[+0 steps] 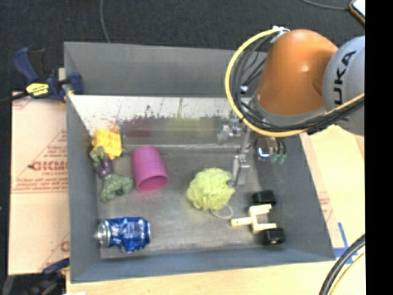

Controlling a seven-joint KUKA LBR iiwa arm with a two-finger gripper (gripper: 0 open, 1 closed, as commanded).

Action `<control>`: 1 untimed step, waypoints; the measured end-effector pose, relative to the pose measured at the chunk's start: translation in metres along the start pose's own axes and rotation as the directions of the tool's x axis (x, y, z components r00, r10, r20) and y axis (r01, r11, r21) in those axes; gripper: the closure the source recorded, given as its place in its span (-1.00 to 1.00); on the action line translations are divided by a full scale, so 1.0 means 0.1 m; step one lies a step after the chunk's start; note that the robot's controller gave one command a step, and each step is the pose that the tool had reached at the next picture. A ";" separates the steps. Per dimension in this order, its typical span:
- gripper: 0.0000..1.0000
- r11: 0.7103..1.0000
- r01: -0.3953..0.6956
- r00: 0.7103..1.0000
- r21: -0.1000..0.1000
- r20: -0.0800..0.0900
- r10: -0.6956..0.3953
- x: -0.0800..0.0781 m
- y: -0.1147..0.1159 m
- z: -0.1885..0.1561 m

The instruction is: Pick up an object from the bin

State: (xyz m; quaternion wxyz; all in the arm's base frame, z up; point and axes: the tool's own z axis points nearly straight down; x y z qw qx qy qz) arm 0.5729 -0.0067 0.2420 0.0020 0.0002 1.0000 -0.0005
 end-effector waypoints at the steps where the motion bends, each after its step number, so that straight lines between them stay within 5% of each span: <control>1: -1.00 1.000 0.000 1.000 0.000 0.000 0.000 0.00 0.00 0.00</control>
Offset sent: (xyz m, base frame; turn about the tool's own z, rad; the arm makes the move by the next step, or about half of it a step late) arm -0.0125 0.0209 -0.0595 0.0016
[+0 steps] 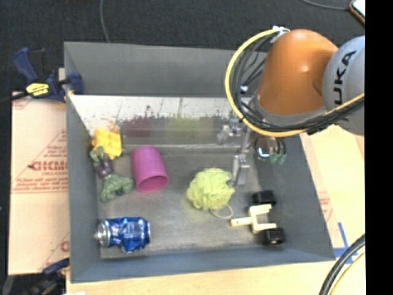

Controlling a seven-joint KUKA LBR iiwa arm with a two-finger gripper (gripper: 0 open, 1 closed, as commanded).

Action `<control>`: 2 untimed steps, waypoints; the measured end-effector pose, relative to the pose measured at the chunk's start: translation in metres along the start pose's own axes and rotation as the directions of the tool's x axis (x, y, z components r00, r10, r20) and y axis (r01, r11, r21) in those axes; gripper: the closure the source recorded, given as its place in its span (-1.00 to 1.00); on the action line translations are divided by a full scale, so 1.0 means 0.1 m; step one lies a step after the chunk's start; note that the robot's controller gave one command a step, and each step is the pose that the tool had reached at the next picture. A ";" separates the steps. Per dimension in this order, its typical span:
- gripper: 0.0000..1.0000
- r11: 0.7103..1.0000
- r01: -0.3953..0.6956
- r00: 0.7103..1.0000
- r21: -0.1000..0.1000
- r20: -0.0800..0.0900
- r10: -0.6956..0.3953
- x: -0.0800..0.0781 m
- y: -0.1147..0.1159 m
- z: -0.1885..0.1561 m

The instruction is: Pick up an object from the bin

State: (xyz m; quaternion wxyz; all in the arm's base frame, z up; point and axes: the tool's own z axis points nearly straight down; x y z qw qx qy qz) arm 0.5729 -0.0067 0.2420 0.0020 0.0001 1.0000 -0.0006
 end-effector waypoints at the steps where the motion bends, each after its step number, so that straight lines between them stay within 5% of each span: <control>1: -1.00 1.000 -0.001 1.000 0.001 0.011 0.001 0.02 0.05 0.16; 2: -1.00 0.999 0.036 0.999 0.006 0.017 -0.037 -0.02 -0.64 0.08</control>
Offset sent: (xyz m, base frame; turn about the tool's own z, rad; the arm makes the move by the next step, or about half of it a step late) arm 0.0009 -0.0582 -0.0098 -0.0431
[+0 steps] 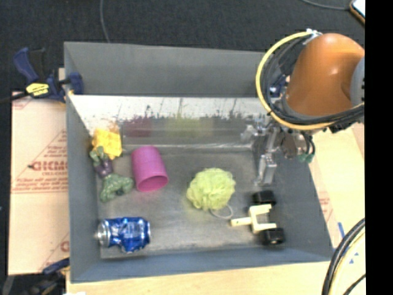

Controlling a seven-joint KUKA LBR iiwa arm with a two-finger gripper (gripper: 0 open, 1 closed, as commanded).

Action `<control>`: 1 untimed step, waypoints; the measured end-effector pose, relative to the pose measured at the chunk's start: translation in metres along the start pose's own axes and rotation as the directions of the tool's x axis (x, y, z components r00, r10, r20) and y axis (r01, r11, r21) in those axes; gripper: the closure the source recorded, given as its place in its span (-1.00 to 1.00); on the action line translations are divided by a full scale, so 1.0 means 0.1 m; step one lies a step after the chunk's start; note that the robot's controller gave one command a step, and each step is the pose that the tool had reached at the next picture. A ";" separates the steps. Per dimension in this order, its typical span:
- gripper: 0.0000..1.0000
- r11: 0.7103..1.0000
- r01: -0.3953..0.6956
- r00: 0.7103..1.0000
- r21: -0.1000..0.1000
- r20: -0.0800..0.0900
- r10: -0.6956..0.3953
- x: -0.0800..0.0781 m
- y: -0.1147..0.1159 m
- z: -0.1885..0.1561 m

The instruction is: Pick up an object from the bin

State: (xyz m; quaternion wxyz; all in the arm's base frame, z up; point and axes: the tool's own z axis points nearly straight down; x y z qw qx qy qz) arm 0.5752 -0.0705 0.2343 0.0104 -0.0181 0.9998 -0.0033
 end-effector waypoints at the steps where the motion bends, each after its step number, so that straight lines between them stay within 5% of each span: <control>1: -1.00 1.000 -0.010 1.000 -0.003 -0.002 0.010 0.00 0.06 0.04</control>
Offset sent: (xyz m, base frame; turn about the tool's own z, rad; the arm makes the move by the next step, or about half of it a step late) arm -0.0252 0.0183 -0.0394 -0.0232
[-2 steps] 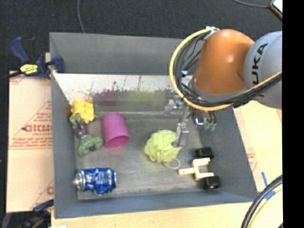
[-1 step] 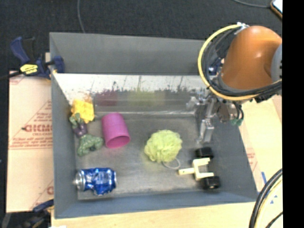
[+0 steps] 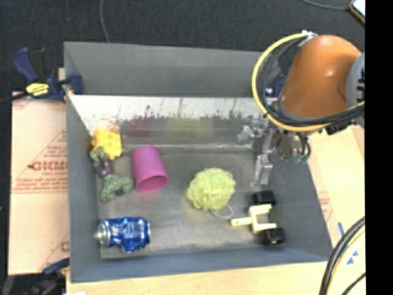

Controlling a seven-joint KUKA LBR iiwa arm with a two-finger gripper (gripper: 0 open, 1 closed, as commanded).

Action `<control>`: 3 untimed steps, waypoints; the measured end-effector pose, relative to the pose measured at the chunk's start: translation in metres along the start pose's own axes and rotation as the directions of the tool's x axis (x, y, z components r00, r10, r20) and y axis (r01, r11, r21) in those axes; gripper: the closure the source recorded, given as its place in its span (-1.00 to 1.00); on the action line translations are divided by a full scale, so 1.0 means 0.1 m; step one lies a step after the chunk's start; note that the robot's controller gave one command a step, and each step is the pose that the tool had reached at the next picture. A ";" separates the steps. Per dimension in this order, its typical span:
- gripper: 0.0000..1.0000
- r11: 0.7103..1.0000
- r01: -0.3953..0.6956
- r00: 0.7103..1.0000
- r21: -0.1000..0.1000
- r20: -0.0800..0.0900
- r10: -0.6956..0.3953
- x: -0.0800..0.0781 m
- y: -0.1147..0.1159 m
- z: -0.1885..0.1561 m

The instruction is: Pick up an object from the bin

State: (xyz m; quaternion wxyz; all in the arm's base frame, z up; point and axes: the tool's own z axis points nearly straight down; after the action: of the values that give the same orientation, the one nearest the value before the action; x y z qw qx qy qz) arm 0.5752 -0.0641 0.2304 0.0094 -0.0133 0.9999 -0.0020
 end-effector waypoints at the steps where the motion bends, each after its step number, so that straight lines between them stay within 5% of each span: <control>1: -1.00 0.999 0.032 0.999 0.000 0.001 -0.032 0.25 0.12 0.36; 2: -1.00 0.998 -0.070 0.998 -0.004 0.003 0.070 0.04 0.55 0.81; 3: -1.00 0.981 -0.193 0.981 0.000 0.006 0.193 0.32 0.57 1.20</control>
Offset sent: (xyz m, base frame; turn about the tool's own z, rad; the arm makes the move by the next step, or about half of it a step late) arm -0.0053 0.0527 -0.0797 0.0739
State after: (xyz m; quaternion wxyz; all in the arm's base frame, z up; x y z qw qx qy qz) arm 0.5437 -0.0083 0.1095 0.0127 0.0837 0.9964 -0.0014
